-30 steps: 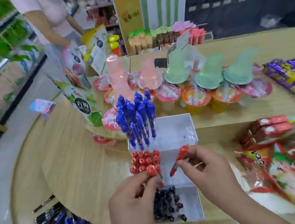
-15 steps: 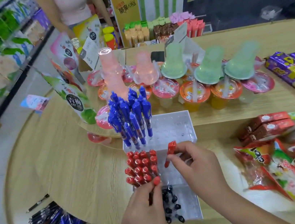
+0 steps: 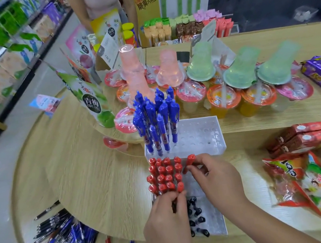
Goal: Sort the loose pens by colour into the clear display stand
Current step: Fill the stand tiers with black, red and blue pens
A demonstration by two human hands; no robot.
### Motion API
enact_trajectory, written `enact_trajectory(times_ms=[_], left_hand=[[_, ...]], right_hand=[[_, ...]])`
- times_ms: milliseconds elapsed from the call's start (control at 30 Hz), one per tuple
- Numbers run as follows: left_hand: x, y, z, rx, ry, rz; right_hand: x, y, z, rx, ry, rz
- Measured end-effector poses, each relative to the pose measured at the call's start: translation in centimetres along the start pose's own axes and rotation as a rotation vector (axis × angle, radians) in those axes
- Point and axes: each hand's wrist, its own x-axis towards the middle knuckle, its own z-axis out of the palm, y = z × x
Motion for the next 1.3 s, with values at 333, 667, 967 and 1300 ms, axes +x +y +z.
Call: enact_trajectory(times_ms=[333,667,967,1300], left_hand=[[0.2,-0.9,-0.7,-0.005,-0.027,-0.056],[0.1,-0.7,-1.3,0.028,-0.050,-0.050],[0.3,-0.9,-1.4,0.047,-0.052,-0.054],[0.1,-1.4,-2.5,0.031,-0.086,-0.083]], right_hand=[[0.1,0.2,1.8,-0.189,-0.073,0.043],[0.3,-0.2,2.1,-0.304,-0.034,-0.013],[0.6,0.7,2.2,-0.396,-0.034,-0.200],[0.4,-0.4,0.5,-0.452,-0.159,-0.095]])
